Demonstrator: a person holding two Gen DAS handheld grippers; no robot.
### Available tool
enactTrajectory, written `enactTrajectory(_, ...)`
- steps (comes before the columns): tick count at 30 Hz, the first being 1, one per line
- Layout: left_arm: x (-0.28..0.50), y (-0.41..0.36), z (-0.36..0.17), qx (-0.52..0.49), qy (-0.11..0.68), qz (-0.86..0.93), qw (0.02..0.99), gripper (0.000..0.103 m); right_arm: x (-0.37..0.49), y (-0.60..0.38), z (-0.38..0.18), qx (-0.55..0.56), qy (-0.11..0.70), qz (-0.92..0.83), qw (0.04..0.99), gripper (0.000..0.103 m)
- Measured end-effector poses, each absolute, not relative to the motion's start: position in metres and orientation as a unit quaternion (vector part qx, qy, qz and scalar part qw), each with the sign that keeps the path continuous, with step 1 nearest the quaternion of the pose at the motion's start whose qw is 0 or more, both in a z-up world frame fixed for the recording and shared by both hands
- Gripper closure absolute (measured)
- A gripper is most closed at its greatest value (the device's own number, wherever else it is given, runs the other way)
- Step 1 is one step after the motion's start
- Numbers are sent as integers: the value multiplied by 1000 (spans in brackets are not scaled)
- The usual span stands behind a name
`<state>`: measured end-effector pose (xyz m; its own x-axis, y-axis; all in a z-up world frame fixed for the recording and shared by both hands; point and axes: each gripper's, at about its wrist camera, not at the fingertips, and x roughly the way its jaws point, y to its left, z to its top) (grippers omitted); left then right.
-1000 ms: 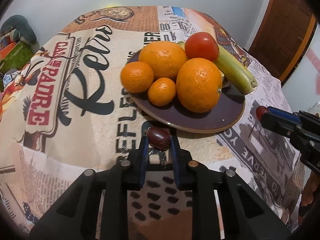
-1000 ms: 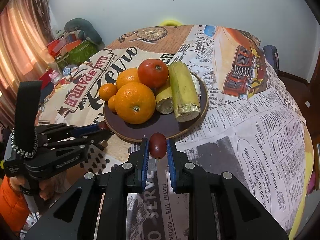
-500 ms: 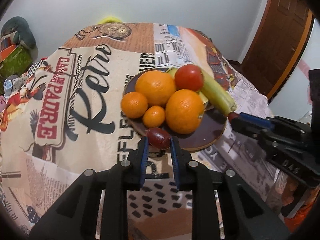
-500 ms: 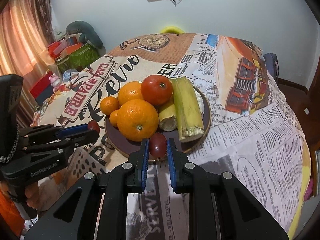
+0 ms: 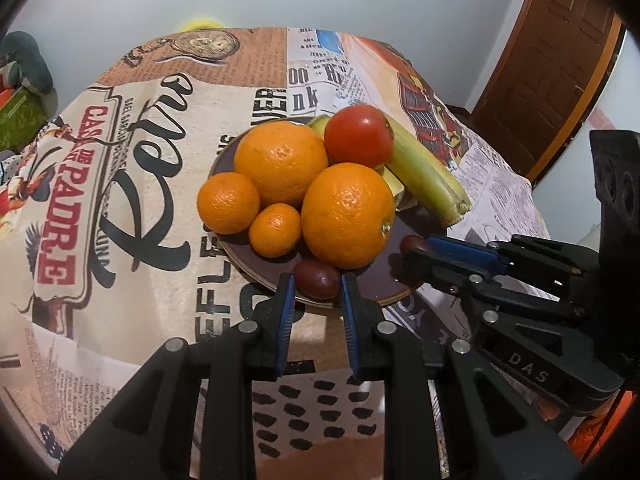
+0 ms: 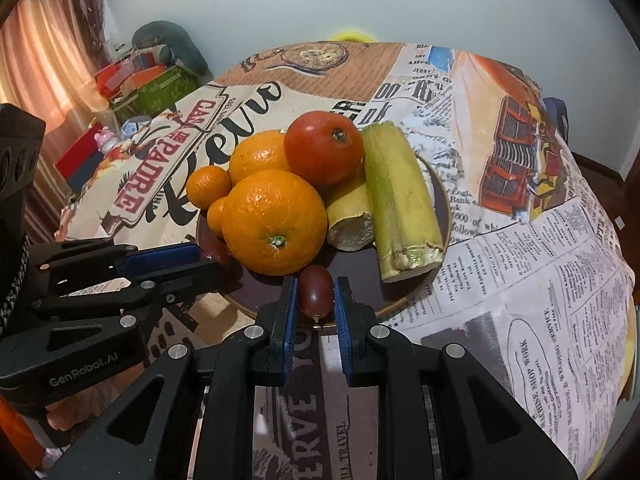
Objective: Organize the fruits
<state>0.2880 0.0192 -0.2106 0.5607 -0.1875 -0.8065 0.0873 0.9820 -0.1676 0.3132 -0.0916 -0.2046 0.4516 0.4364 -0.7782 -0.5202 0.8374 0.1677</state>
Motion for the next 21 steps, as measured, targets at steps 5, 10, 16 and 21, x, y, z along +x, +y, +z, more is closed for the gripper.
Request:
enactTrajectory(5,287,19,-210,-51,463,-77,881,81,314,-91,-206,-52,443,279,850,79)
enactTrajectory(10,281,22,-203,-51,455,-67,886,81,310,-95,-197,-47,435,280,855,79)
enactTrajectory(16,263,27,-168,-50,418,-51,906,81,293,-105,-166,-43,399,270,875,79)
enactTrajectory(21,235,29,-120,-51,362,-42,930,81,269,-119,-120,-33,347,262,900,79)
